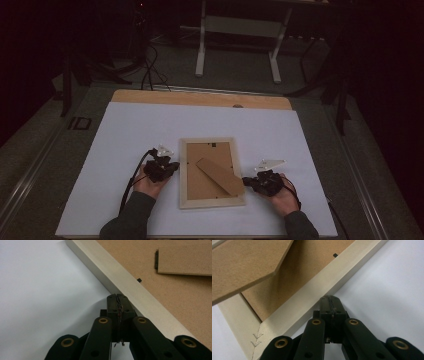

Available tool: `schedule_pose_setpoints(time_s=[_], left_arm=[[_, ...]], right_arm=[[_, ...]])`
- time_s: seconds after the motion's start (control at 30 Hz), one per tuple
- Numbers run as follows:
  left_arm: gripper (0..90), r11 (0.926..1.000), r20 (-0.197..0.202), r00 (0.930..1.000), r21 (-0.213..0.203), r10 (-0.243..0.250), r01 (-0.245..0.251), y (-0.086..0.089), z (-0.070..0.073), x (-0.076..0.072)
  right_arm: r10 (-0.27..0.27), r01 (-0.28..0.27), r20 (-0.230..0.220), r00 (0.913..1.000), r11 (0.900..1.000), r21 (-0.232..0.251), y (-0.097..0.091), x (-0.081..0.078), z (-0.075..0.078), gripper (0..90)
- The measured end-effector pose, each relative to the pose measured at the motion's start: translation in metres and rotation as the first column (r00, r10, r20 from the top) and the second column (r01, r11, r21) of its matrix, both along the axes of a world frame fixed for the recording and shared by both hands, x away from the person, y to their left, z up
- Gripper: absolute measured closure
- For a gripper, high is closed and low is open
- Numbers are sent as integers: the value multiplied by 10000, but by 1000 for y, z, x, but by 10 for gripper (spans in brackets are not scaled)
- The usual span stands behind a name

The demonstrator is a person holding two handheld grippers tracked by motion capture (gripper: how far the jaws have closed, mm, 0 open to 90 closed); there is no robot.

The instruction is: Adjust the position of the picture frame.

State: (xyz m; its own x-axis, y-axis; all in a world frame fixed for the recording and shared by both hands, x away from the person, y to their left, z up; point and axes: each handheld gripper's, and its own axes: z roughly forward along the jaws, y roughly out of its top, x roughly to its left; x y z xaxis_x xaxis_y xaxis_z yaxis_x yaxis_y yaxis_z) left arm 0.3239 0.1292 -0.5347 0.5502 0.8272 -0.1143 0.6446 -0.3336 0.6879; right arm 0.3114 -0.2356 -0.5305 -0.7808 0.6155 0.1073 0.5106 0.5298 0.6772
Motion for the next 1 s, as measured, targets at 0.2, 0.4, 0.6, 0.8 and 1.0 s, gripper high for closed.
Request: schedule_pose_setpoints(time_s=[0.2,0.4,0.6,0.8,1.0], left_arm=[[900,9999,-9,10000,65,-96,96,0,0,2],[900,10000,-81,10000,-25,-50,50,-1,1,8],[900,9998,-212,9998,-218,-38,33,-1,0,15],[900,9997,-219,9997,-241,-49,43,-4,0,26],[900,10000,-80,10000,17,29,-29,-9,1,34]], right_arm=[[-5,5,-20,10000,10000,41,0,0,0,900],[-62,62,-2,10000,10000,33,0,0,0,900],[-102,102,11,9999,9999,29,1,-1,0,900],[-134,135,59,9999,9999,-38,2,-1,0,900],[-111,112,111,9999,9999,-72,4,-2,0,900]])
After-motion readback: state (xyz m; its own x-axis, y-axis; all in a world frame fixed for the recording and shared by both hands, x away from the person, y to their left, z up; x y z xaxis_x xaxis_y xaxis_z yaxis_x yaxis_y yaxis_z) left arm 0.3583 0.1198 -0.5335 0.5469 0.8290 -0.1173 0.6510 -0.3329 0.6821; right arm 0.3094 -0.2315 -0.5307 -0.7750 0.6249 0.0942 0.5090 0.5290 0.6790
